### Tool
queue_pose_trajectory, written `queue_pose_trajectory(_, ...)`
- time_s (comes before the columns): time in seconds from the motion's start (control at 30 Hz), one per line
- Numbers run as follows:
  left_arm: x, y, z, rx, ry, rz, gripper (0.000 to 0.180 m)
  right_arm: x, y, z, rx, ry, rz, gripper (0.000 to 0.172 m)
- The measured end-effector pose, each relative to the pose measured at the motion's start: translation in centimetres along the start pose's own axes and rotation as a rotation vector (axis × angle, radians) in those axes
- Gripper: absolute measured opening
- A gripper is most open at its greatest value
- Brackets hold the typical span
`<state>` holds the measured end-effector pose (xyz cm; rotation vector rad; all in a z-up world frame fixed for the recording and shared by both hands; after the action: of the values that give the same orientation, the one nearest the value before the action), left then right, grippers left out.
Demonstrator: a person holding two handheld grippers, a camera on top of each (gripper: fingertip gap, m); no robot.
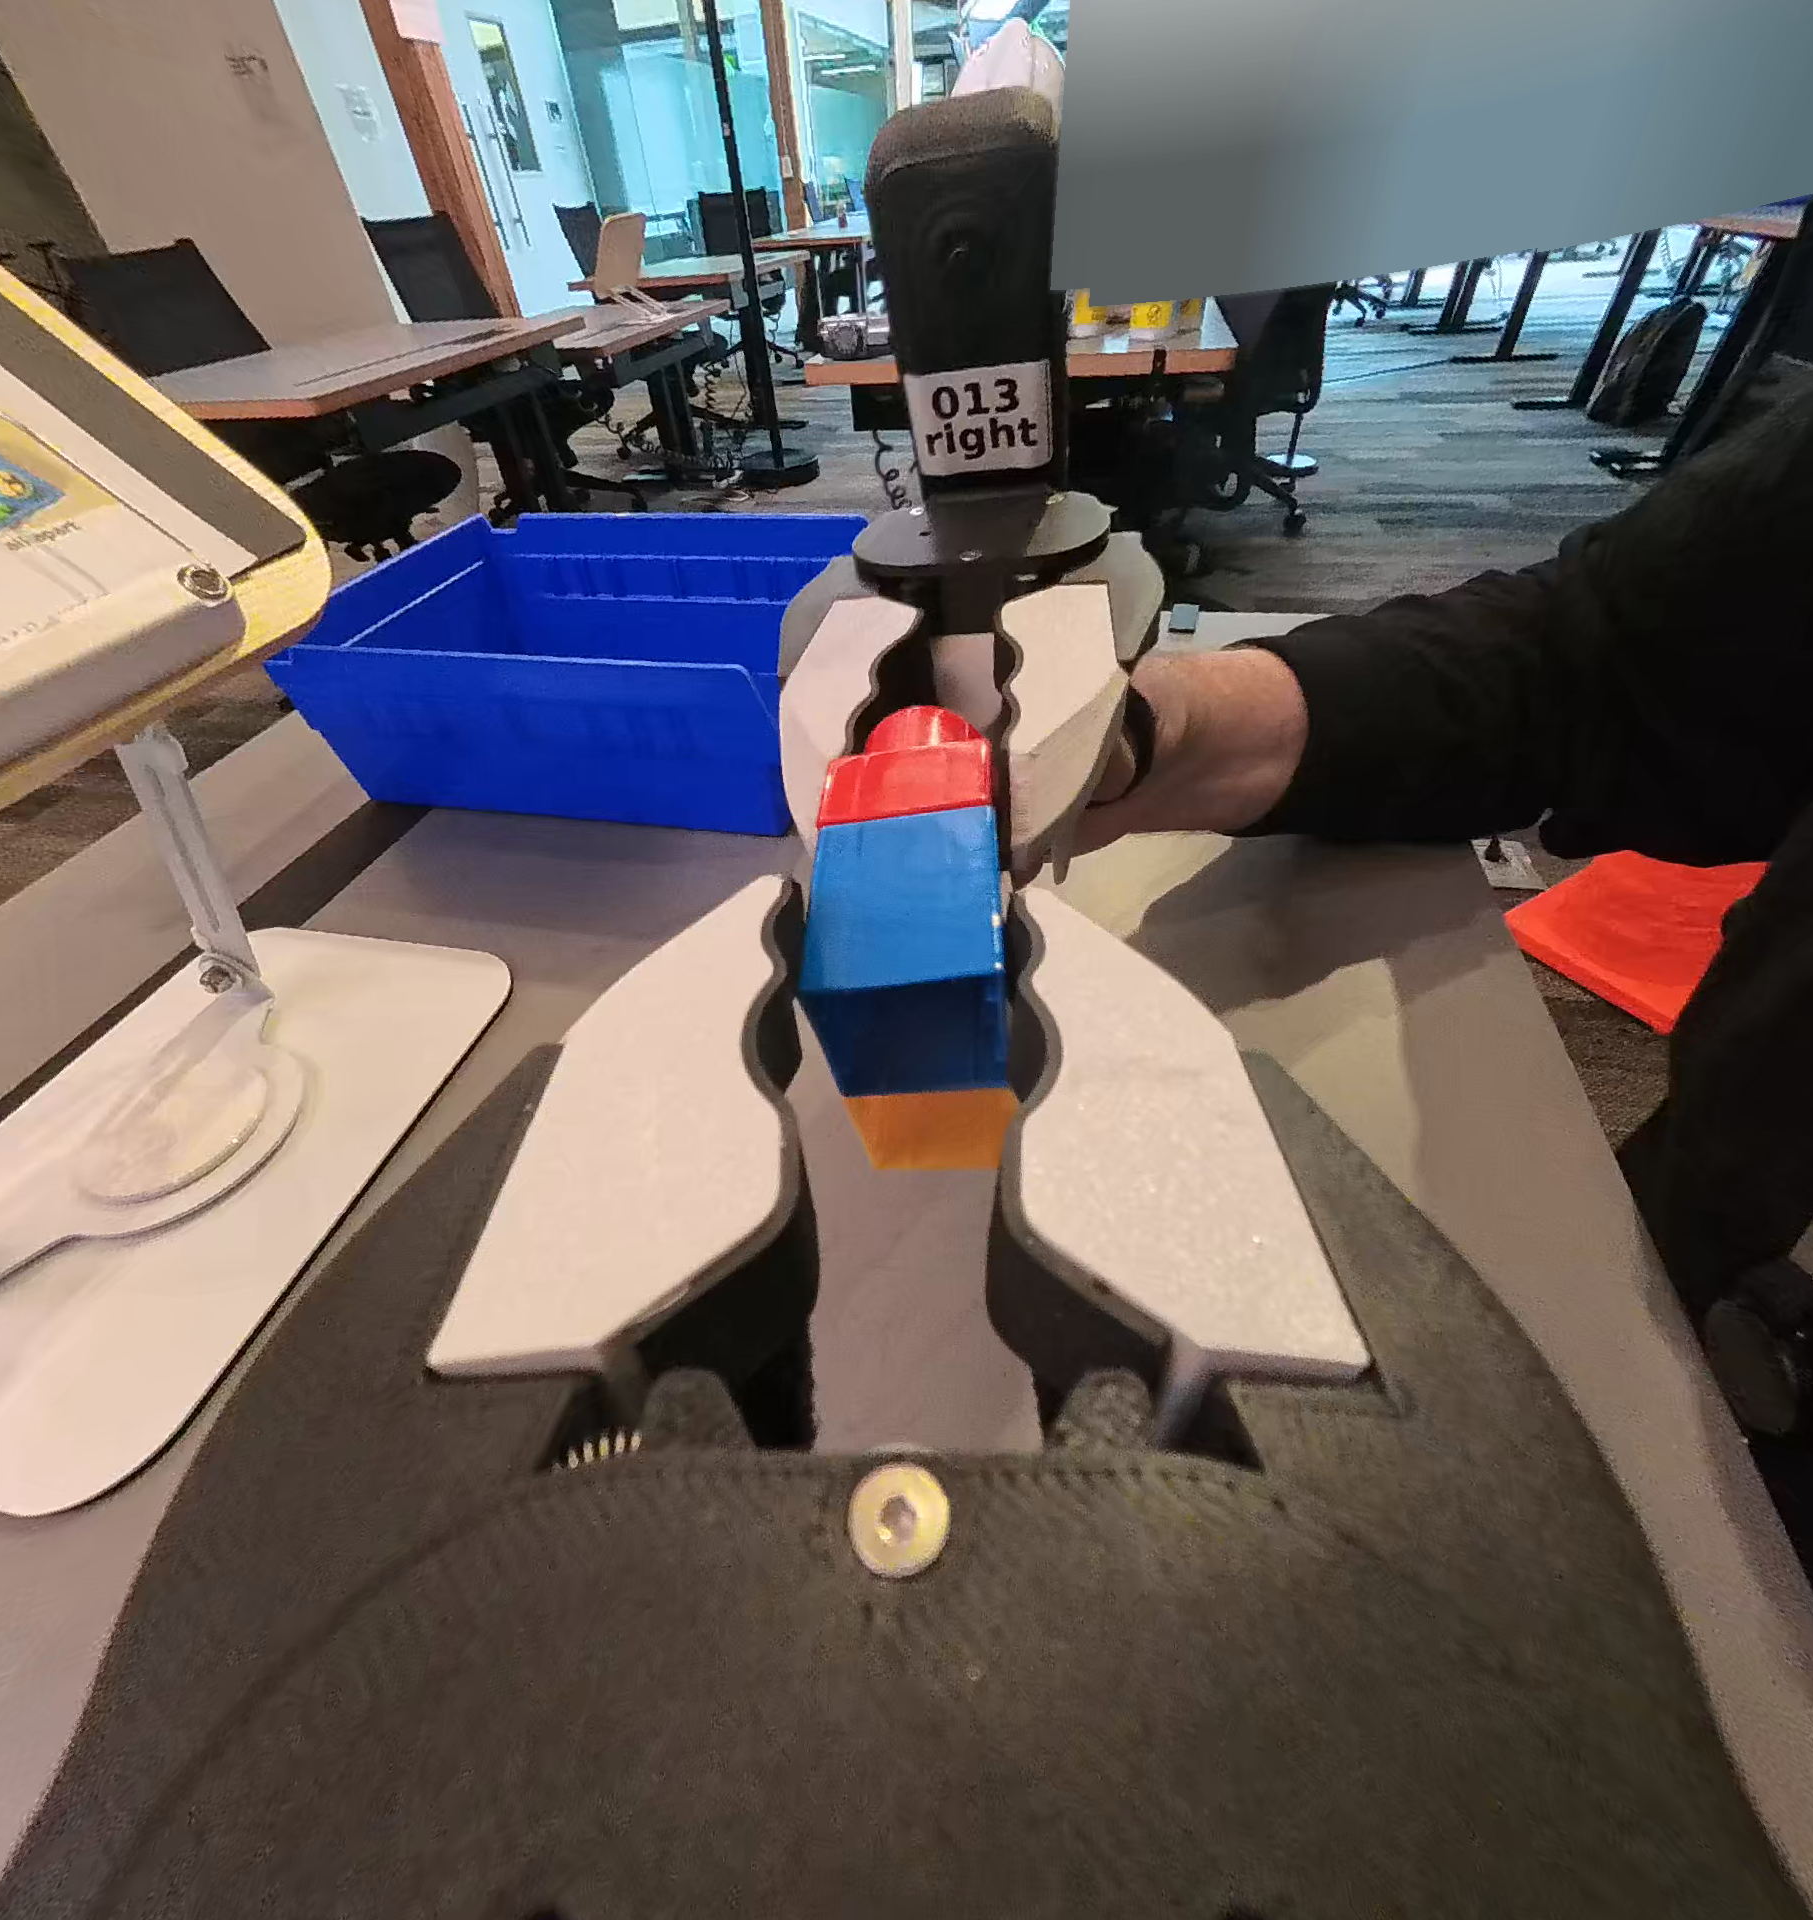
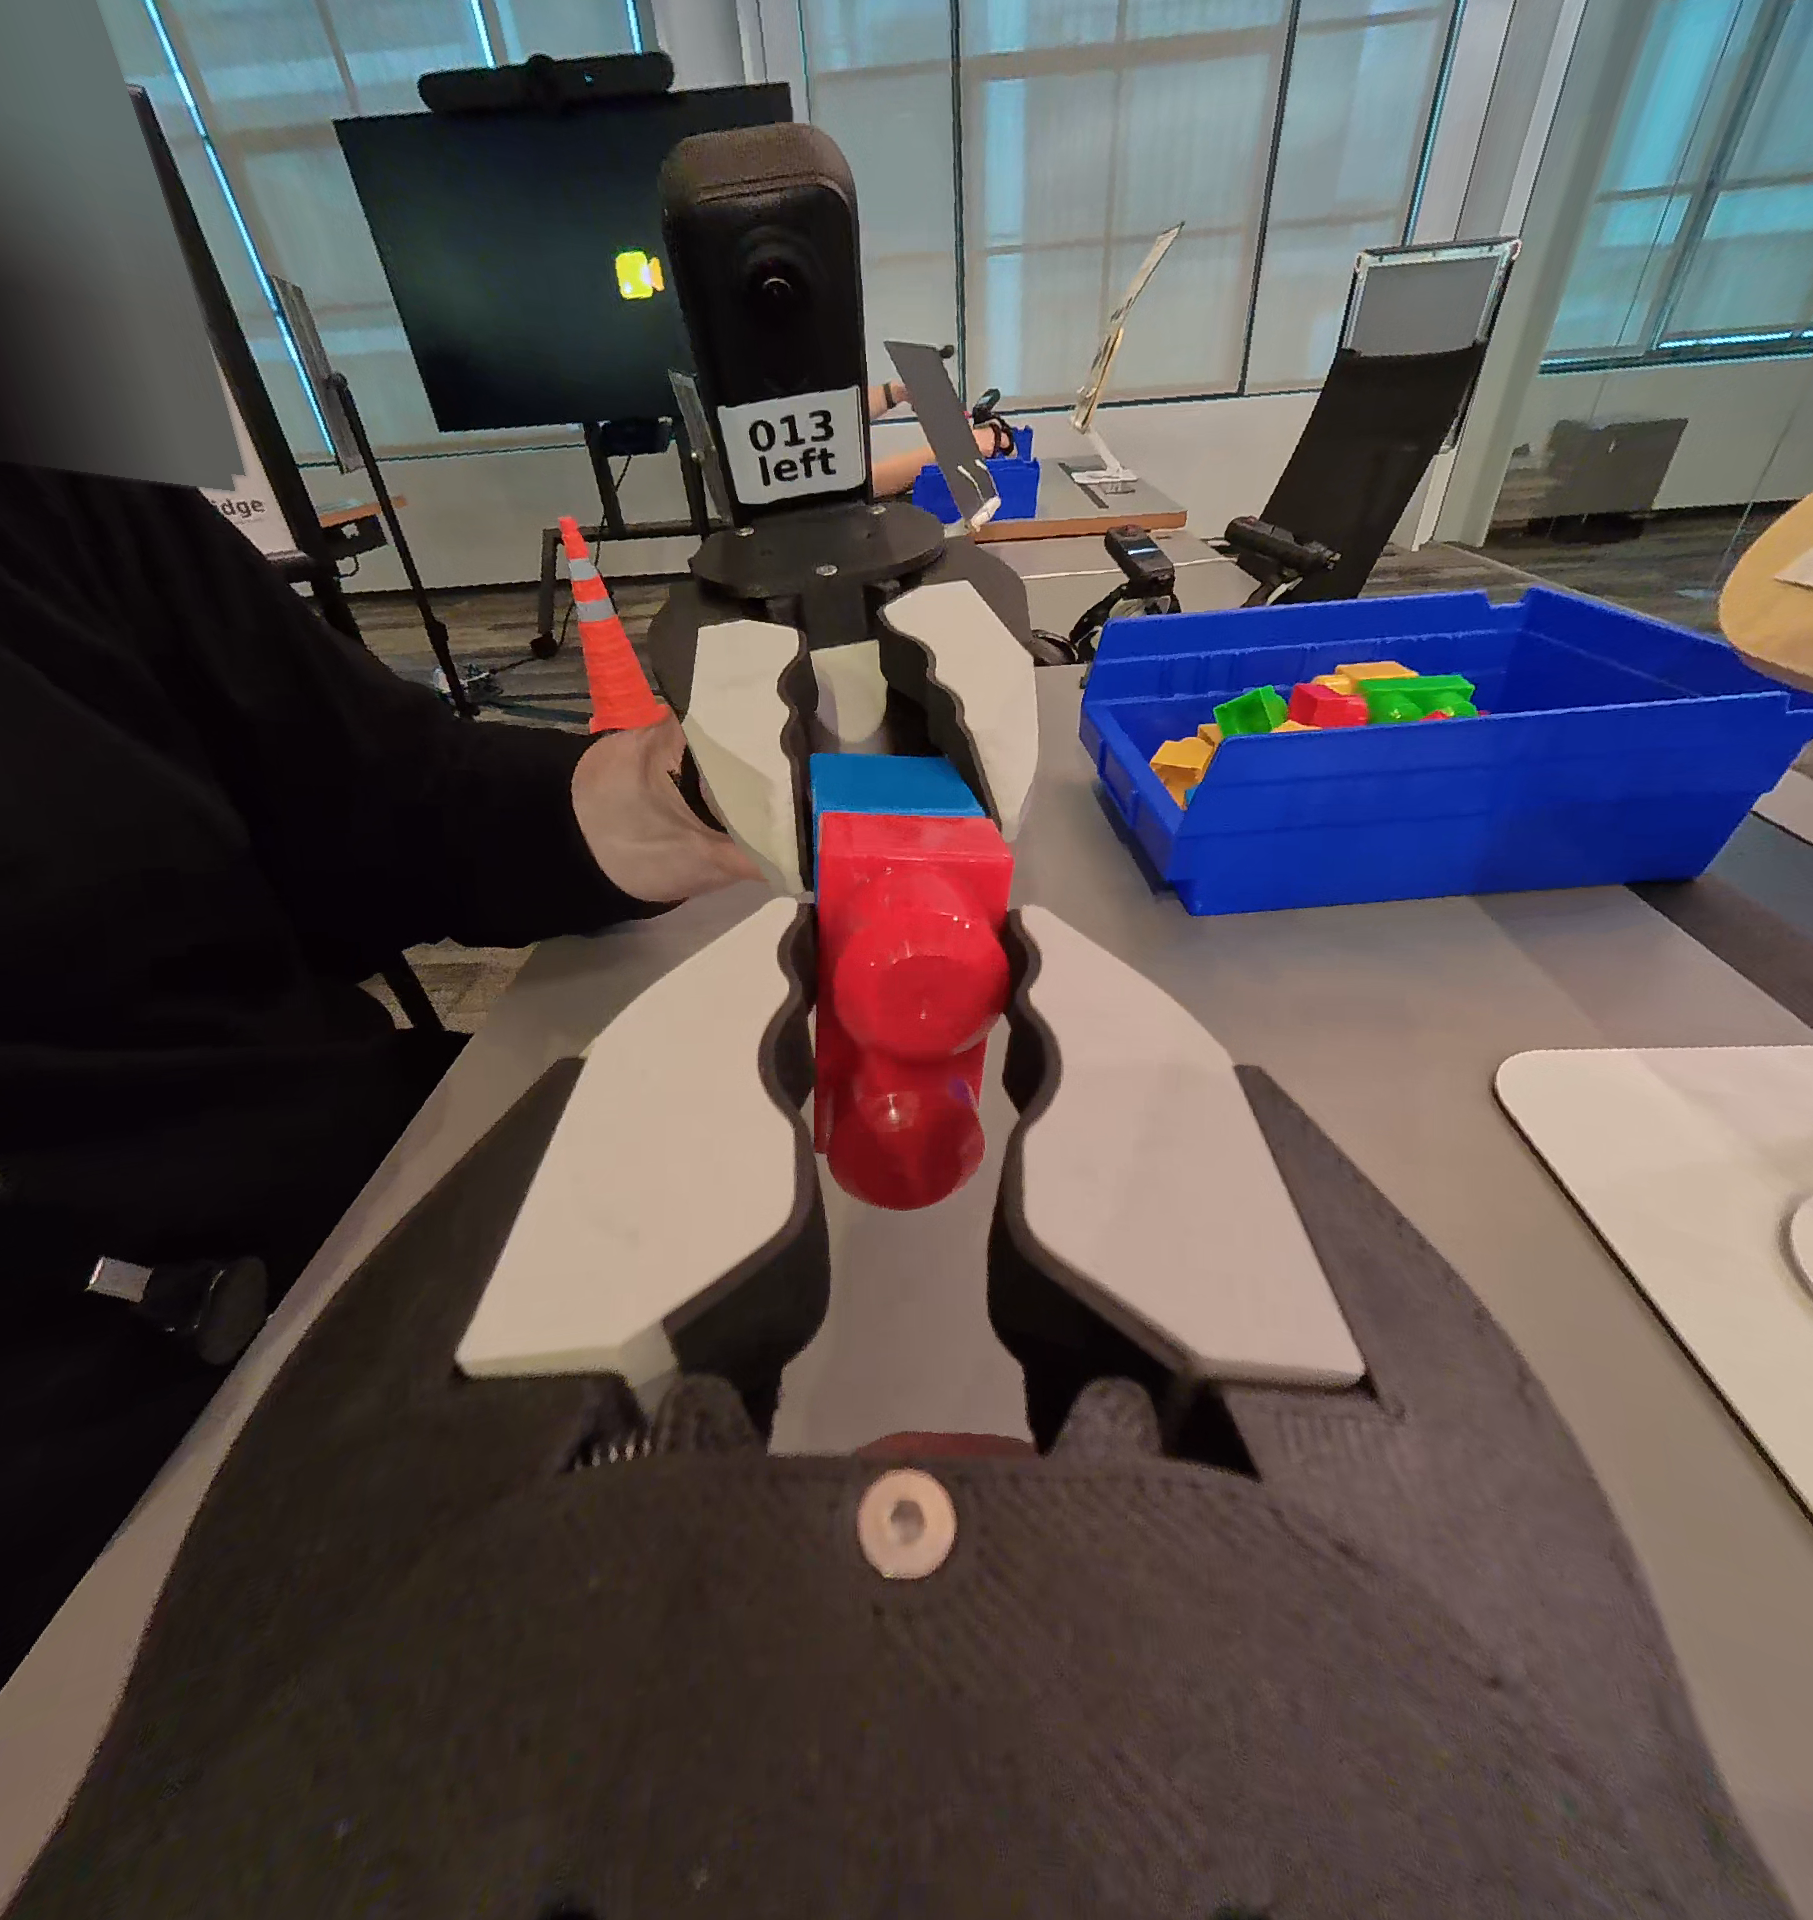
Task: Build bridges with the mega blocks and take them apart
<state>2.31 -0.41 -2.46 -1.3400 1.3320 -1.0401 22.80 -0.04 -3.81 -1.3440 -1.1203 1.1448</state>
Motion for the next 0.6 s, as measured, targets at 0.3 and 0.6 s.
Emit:
queue_pose_trajectory(0.3, 0.04, 0.15, 0.12, -0.014, 0.027, -0.009, 0.035, -0.22, -0.1, 0.02, -0.036, -0.015, -0.044, 0.034)
queue_pose_trajectory(0.6, -0.23, 0.37, 0.3, -0.023, 0.026, -0.027, 0.035, -0.02, -0.06, 0.03, -0.067, -0.005, -0.045, 0.034)
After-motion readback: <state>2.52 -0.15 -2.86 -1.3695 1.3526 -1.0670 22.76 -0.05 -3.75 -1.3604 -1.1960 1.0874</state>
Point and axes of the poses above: each gripper's, where its closed fingertips meet, z out along the fingers, y out of its underside, x = y × z across the jaws, the point moved 10 cm from there along -z, back along the fingers, and after that the axes turned 3 degrees about y, right-handed, at the moved point
